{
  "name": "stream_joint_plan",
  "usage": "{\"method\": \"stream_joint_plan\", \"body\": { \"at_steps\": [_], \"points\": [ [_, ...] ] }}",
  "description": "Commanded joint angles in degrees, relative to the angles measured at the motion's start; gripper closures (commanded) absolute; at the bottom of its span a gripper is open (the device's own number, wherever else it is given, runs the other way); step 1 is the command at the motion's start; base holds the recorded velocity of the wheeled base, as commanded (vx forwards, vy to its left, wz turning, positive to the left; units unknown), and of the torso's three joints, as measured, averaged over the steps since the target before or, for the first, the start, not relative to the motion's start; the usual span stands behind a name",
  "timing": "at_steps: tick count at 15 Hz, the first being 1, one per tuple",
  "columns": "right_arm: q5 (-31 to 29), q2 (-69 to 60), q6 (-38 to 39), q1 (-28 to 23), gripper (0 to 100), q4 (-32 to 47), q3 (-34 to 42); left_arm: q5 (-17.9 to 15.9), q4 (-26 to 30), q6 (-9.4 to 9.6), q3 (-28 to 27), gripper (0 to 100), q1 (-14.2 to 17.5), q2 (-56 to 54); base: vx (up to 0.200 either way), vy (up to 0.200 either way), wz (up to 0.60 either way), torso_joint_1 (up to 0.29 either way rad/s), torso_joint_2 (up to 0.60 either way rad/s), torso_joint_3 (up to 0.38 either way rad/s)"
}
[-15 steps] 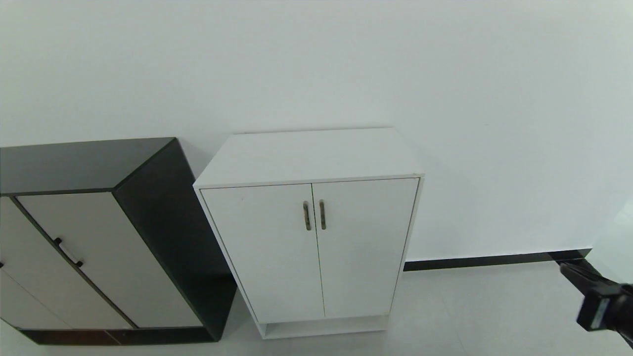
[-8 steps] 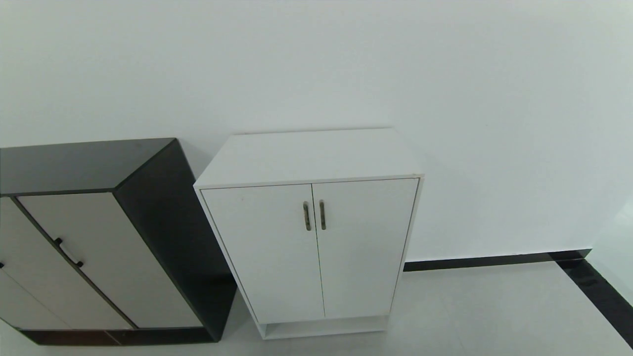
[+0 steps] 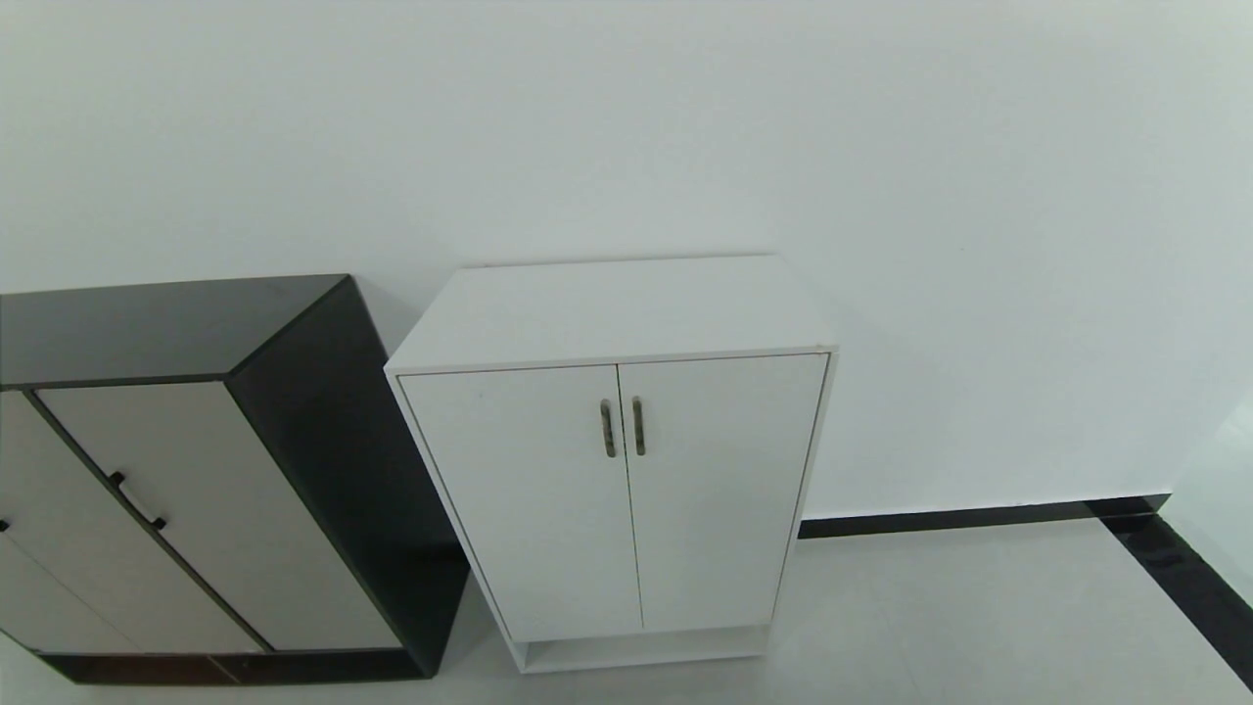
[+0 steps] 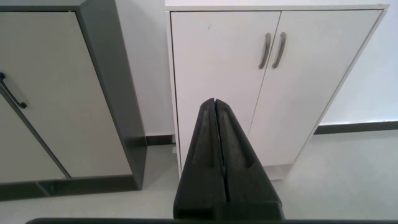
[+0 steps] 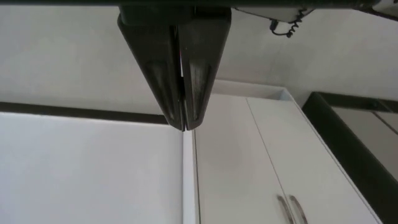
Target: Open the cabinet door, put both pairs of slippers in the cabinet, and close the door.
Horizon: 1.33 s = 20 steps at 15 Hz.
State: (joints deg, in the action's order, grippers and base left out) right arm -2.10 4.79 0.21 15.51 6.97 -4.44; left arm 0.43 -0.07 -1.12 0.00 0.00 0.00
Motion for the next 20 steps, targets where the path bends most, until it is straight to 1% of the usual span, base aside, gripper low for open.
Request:
{"method": "stream_joint_plan", "body": {
  "at_steps": [1, 6, 8, 11, 14, 15, 16, 17, 18, 19, 20],
  "points": [
    [0.2, 0.4, -0.3, 0.1, 100, 0.0, 0.0, 0.0, 0.0, -0.02, 0.0, 100, 0.0, 0.0, 0.000, 0.000, 0.00, 0.000, 0.00, 0.000],
    [0.3, -0.3, -1.7, 0.1, 100, 0.0, 0.0, 0.0, 0.0, -0.11, 0.0, 100, 0.0, 0.0, 0.000, 0.000, 0.00, 0.000, 0.00, 0.000],
    [1.9, -0.4, -2.1, 0.1, 100, -0.1, 0.0, 0.0, 0.0, -0.11, 0.0, 100, 0.0, 0.0, 0.000, 0.000, 0.00, 0.000, 0.00, 0.000],
    [1.9, -1.4, -3.4, 0.5, 100, -0.6, 0.2, 0.0, 0.0, -0.11, 0.0, 100, 0.0, 0.0, 0.000, 0.000, 0.00, 0.000, 0.00, 0.000],
    [2.3, -1.7, -1.5, 0.7, 100, -3.5, 1.6, 0.0, 0.0, -0.11, 0.0, 100, 0.0, 0.0, 0.000, 0.000, 0.00, 0.000, 0.00, 0.000],
    [2.3, -1.7, -1.3, 0.7, 100, -6.6, 4.4, 0.0, 0.0, -0.02, 0.0, 100, 0.0, 0.0, 0.000, 0.000, 0.00, 0.000, 0.00, 0.000],
    [1.6, -1.7, 0.4, 0.7, 100, -7.1, 4.3, -0.1, 0.0, -0.02, 0.0, 100, 0.0, 0.0, 0.000, 0.000, 0.00, 0.000, 0.00, 0.000],
    [1.5, -1.4, 0.1, 0.6, 100, -6.6, 4.3, -0.1, 0.0, -0.02, 0.0, 100, 0.0, 0.1, 0.000, 0.000, 0.00, 0.000, 0.00, 0.000],
    [1.4, 0.4, -0.7, -0.6, 100, -6.6, 4.3, -0.1, 0.0, -0.02, 0.0, 100, 0.0, 0.0, 0.000, 0.000, 0.00, 0.000, 0.00, 0.000],
    [1.4, 4.4, -1.7, -6.2, 100, -6.6, 4.3, -0.1, 0.0, -0.02, 0.0, 100, 0.0, 0.1, 0.000, 0.000, 0.00, 0.000, 0.00, 0.000],
    [1.4, 6.3, -2.0, -8.9, 100, -6.6, 4.3, -0.1, 0.0, -0.02, 0.0, 100, 0.0, 0.0, 0.000, 0.000, 0.00, 0.000, 0.00, 0.000]
  ]
}}
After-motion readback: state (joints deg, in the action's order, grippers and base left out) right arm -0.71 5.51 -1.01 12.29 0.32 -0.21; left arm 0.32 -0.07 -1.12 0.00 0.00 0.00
